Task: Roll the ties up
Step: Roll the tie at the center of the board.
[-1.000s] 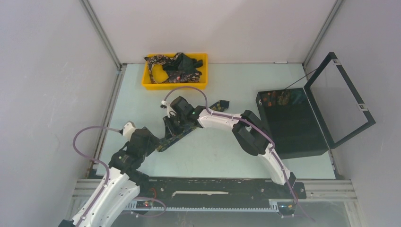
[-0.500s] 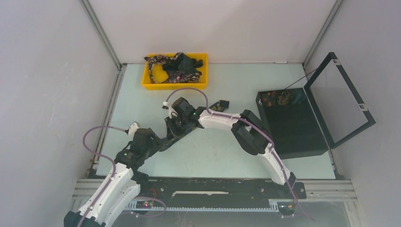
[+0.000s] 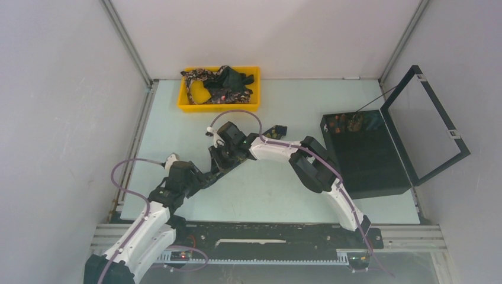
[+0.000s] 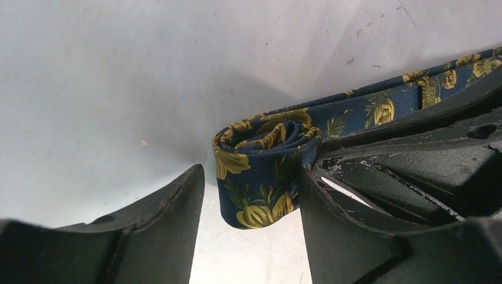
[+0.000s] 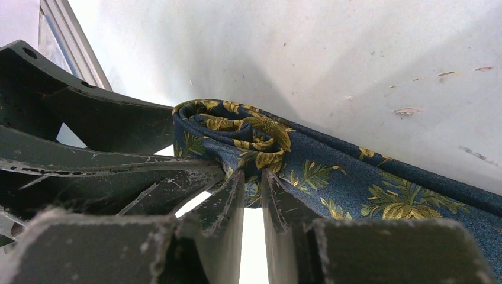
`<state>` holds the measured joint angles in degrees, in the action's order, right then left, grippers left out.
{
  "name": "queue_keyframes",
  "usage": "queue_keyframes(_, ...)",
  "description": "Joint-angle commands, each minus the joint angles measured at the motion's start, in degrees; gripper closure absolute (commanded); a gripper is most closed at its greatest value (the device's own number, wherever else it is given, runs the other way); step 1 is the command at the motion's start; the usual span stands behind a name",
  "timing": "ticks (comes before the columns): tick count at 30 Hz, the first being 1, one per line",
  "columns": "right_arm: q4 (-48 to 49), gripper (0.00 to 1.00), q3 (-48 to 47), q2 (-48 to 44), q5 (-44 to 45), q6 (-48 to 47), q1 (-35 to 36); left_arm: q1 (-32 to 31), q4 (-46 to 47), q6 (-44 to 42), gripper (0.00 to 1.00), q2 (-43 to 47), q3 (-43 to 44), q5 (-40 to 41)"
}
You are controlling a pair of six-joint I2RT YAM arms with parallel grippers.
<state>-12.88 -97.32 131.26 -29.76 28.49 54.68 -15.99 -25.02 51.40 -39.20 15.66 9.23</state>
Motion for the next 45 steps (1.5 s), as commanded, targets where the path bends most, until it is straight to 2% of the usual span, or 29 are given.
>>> queue_keyframes(1,1.98,0.80,-0.15,0.93,-0.24,-0.10,-0.01,0.49,4.30,-1.12,0.36,-1.70,-1.22,-1.57)
queue_keyframes(11,1.96,0.80,-0.50,1.48,-0.39,-0.04,-0.21,0.55,9.53,-0.97,0.48,-6.19,-2.24,-2.89)
queue_keyframes(20,0.40,0.80,-3.42,0.36,-0.55,-0.25,-1.05,0.52,8.69,0.26,0.72,-5.79,-1.51,-1.90)
queue_keyframes(25,0.03,0.79,-4.87,-0.61,-0.19,-0.22,-2.90,0.47,5.90,0.29,0.82,-4.37,-0.02,-0.43)
queue_keyframes(35,-3.57,0.79,-7.75,4.80,3.22,1.04,-6.11,0.52,5.06,0.37,0.85,-2.82,0.47,-0.60)
queue_keyframes(45,-8.14,0.80,-0.37,1.72,11.91,1.94,-6.45,0.50,3.01,-0.92,0.88,-2.37,1.83,-0.18)
